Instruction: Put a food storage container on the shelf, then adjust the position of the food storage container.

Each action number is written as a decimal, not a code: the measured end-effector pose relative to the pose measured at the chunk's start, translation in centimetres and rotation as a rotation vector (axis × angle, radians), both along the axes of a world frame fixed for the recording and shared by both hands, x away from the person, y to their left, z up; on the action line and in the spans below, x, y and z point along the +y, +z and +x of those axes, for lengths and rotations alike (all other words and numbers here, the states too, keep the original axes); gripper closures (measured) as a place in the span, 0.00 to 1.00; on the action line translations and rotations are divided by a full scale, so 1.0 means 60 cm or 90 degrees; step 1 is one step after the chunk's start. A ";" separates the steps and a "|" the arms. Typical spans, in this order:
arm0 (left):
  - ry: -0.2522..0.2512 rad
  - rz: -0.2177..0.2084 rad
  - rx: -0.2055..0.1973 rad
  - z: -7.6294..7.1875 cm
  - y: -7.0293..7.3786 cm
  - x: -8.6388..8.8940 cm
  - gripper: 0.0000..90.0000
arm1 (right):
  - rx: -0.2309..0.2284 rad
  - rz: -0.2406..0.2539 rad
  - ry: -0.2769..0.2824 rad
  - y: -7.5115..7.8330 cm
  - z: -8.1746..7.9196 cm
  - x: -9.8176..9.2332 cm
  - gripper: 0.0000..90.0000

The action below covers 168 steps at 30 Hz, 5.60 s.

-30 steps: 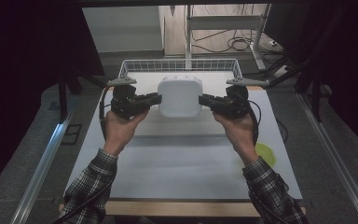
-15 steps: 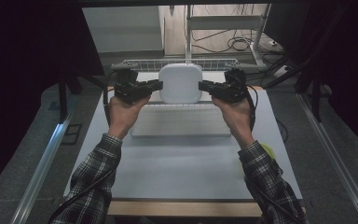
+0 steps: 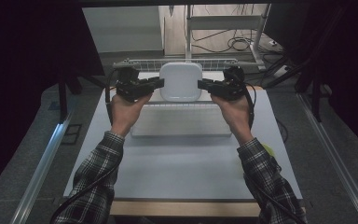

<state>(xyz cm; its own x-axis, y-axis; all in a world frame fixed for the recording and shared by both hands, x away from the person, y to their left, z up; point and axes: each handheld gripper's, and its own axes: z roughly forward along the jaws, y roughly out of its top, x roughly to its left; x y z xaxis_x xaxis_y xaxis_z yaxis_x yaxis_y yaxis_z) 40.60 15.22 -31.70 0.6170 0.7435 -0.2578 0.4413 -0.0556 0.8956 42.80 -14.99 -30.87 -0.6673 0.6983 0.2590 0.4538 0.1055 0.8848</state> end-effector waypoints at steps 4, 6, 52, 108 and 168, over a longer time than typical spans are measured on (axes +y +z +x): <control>0.006 0.002 -0.011 0.002 -0.002 -0.004 0.71 | -0.003 -0.008 -0.003 0.000 0.004 0.006 0.77; 0.013 0.005 -0.012 0.006 -0.004 -0.006 0.69 | -0.002 -0.009 -0.005 -0.001 0.008 0.007 0.76; 0.063 0.029 -0.025 0.060 -0.006 -0.009 0.45 | -0.044 -0.064 -0.081 0.001 0.053 0.031 0.52; -0.079 0.132 -0.066 -0.149 -0.142 0.001 0.07 | -0.058 -0.116 0.078 -0.123 -0.105 -0.035 0.04; -0.001 0.165 -0.028 -0.266 -0.313 0.045 0.04 | 0.041 -0.215 -0.024 -0.264 -0.219 -0.132 0.26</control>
